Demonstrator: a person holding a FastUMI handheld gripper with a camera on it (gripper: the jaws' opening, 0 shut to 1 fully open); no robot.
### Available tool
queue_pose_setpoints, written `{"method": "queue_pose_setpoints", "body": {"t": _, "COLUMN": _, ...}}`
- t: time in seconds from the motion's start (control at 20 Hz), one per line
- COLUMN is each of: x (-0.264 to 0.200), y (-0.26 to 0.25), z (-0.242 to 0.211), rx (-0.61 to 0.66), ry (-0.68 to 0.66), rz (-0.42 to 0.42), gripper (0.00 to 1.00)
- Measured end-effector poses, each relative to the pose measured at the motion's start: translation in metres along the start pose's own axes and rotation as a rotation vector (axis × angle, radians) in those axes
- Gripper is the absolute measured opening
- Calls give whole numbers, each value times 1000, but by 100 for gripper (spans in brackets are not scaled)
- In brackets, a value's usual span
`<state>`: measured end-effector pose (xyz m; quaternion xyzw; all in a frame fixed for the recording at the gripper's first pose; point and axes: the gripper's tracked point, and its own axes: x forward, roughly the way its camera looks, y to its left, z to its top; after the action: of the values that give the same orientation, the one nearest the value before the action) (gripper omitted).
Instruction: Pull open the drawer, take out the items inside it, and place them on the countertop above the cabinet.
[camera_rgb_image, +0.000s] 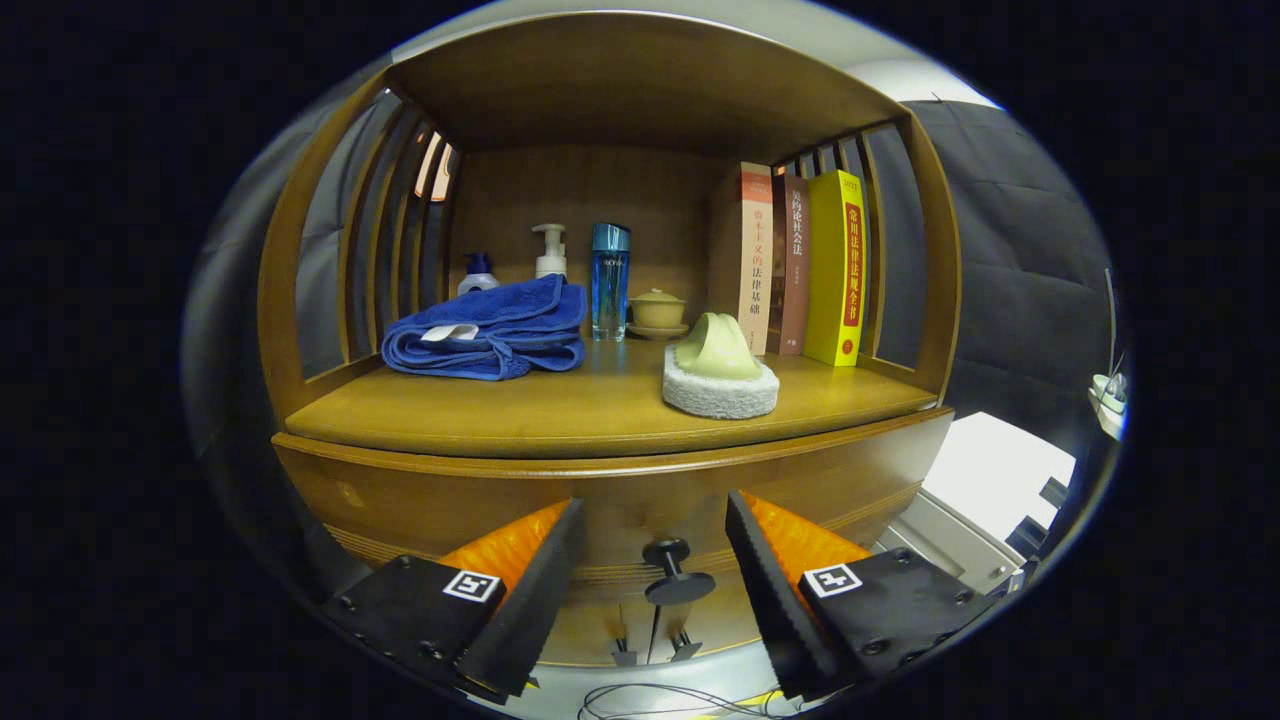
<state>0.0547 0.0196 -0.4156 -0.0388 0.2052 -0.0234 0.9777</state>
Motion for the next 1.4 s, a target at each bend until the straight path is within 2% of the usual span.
{"method": "queue_pose_setpoints", "body": {"t": 0.4, "x": 3, "y": -2, "z": 0, "rx": -4, "ry": 11, "rz": 5, "gripper": 94}}
{"method": "queue_pose_setpoints", "body": {"t": 0.55, "x": -6, "y": -6, "z": 23, "rx": 25, "ry": 6, "rz": -4, "gripper": 96}}
{"method": "queue_pose_setpoints", "body": {"t": 0.8, "x": -34, "y": -16, "z": 111, "rx": 0, "ry": -76, "rz": -9, "gripper": 96}}
{"method": "queue_pose_setpoints", "body": {"t": 1.15, "x": -99, "y": -14, "z": 251, "rx": -58, "ry": -204, "rz": 38, "gripper": 96}}
{"method": "queue_pose_setpoints", "body": {"t": 1.25, "x": -117, "y": -10, "z": 276, "rx": -47, "ry": -232, "rz": 53, "gripper": 96}}
{"method": "queue_pose_setpoints", "body": {"t": 1.4, "x": -135, "y": -9, "z": 290, "rx": -27, "ry": -247, "rz": 71, "gripper": 96}}
